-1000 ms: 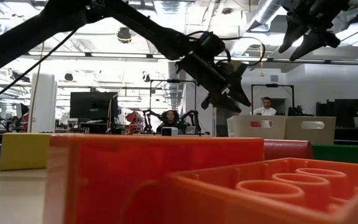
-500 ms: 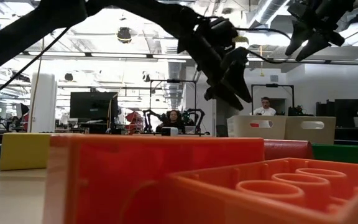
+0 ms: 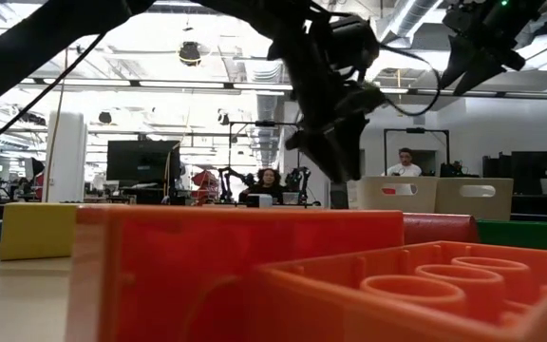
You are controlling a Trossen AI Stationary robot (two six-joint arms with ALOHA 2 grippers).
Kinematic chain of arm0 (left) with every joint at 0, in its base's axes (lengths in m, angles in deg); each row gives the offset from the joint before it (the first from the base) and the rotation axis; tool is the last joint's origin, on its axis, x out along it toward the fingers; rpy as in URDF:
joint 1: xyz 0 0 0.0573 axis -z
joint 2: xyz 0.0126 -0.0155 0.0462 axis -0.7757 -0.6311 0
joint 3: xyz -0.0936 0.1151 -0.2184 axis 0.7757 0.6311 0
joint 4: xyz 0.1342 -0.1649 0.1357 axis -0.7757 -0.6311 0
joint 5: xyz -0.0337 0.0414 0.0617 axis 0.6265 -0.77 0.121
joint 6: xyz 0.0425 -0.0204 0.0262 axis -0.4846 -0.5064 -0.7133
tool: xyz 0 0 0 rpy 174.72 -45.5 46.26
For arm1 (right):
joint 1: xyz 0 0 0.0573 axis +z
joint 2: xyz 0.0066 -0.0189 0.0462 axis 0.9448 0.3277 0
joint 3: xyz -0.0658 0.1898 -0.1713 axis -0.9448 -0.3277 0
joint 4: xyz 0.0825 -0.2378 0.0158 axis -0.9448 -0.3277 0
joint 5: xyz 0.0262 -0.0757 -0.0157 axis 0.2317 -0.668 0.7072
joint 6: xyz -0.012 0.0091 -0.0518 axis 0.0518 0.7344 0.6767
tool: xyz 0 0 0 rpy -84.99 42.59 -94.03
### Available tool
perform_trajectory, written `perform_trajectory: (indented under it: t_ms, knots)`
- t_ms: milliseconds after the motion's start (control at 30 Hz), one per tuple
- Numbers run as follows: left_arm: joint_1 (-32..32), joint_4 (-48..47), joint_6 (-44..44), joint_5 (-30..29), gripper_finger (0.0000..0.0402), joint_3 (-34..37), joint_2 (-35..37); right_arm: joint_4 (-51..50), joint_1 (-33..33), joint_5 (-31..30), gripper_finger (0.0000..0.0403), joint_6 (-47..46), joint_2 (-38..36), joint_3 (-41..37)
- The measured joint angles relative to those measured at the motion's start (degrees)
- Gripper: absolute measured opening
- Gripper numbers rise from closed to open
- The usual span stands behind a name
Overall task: Sort blocks by size
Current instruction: Put the small red semi circular wooden block into the gray bin
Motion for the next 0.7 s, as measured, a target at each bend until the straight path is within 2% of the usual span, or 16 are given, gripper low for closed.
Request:
perform_trajectory:
  t_ms: [100,267,433,700]
  knots:
    - [0.14,-1.96,10.15,-3.47,0.0180,0.03,0.41,0.03,1.04,0.02,0.0243,0.00,-0.09,0.00]
    - [1.13,-7.15,22.16,-6.21,0.0183,0.08,-0.28,0.44,2.20,0.02,0.0243,0.02,-0.05,0.00]
    - [3.66,-6.68,28.28,-8.45,0.0203,2.35,-0.10,1.55,2.48,0.04,0.0243,0.78,-0.07,0.00]
    - [5.84,-1.15,34.78,-7.27,0.0262,6.92,-0.31,1.79,2.54,0.10,0.0243,1.52,-0.07,0.00]
